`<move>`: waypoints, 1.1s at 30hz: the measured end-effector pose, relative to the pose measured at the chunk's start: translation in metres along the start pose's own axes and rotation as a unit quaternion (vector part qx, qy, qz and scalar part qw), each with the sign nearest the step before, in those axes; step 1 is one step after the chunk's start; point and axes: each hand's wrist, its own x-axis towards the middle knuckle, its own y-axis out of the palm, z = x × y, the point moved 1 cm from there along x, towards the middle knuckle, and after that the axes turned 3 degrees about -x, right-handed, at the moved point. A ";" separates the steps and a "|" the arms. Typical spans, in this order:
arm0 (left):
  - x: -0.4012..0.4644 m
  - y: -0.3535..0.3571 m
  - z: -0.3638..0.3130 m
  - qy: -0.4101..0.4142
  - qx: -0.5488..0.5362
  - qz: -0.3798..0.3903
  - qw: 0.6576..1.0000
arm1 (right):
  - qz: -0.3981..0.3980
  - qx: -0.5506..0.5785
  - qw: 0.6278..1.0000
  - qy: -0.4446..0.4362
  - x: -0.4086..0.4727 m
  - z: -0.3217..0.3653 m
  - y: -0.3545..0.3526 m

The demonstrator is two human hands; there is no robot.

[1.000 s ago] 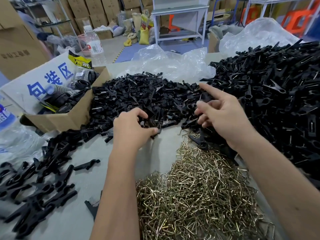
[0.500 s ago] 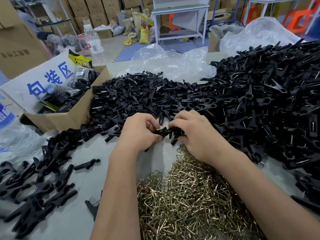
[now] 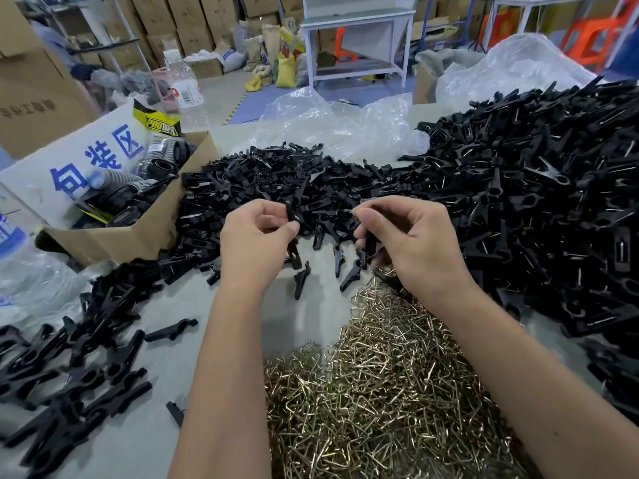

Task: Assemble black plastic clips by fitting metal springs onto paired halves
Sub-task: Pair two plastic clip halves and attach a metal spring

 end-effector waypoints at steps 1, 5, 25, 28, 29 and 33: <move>-0.001 0.001 -0.001 -0.016 -0.027 0.013 0.999 | 0.009 0.065 0.997 0.040 0.000 0.000 0.001; -0.004 0.005 -0.002 -0.007 -0.022 0.014 1.000 | 0.023 0.168 0.978 0.124 -0.001 0.001 0.005; -0.016 0.014 -0.020 -0.096 -0.269 0.279 0.917 | -0.031 0.353 0.915 0.190 0.002 0.014 -0.003; -0.018 0.016 -0.021 -0.109 -0.272 0.298 0.909 | -0.053 0.353 0.916 0.185 0.002 0.013 0.001; -0.019 0.017 -0.022 -0.110 -0.273 0.303 0.907 | -0.066 0.336 0.923 0.175 0.002 0.012 0.002; -0.018 0.019 -0.022 -0.111 -0.283 0.263 0.916 | -0.133 0.228 0.960 0.097 0.001 0.006 0.003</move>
